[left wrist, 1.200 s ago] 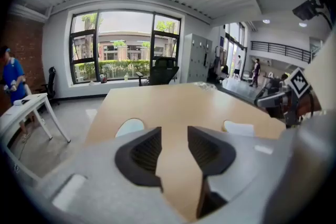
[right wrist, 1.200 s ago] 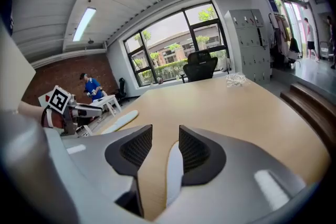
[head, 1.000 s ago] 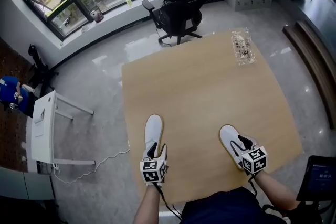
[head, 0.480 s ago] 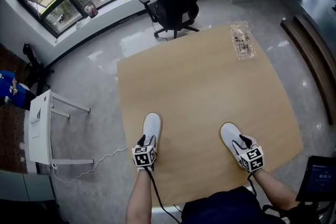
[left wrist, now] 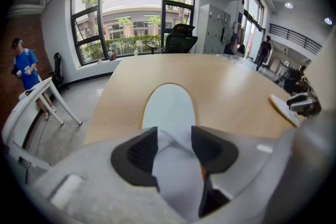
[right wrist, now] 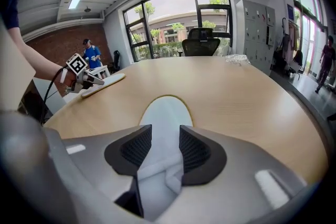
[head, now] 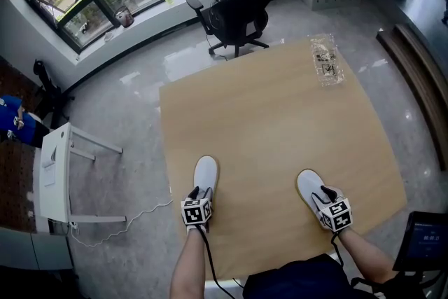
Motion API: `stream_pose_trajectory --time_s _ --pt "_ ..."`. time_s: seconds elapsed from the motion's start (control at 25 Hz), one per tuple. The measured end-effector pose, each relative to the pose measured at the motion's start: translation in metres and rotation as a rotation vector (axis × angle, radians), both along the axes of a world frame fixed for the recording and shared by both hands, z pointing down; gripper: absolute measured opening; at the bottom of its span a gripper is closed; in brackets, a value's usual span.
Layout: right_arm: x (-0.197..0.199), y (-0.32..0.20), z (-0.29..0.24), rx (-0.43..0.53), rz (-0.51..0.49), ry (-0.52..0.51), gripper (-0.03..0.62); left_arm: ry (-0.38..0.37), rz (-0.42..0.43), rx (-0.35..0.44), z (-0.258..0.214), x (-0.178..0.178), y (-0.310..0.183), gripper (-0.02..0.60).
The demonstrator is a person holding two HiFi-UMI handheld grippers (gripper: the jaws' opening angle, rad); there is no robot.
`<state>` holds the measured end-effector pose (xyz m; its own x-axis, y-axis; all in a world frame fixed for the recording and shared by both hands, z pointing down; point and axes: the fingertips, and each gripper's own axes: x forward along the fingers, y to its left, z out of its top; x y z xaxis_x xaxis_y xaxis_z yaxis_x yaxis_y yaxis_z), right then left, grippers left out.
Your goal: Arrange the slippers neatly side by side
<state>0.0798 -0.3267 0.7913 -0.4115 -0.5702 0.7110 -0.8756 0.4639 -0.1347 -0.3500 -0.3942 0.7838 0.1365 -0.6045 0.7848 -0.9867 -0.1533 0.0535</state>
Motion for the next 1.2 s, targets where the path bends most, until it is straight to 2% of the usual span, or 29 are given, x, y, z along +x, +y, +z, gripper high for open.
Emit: stream_pose_trajectory --time_s 0.4,0.88,1.2 --pt "0.0 -0.004 0.012 -0.012 -0.039 0.072 0.135 0.002 -0.022 -0.006 0.009 0.0 -0.001 0.193" --pt "0.002 -0.003 0.013 -0.019 -0.007 0.056 0.135 0.017 -0.013 -0.022 0.008 0.031 0.027 0.192" --pt "0.001 -0.002 0.014 -0.033 0.041 0.005 0.135 0.026 -0.014 -0.038 0.008 0.056 0.053 0.192"
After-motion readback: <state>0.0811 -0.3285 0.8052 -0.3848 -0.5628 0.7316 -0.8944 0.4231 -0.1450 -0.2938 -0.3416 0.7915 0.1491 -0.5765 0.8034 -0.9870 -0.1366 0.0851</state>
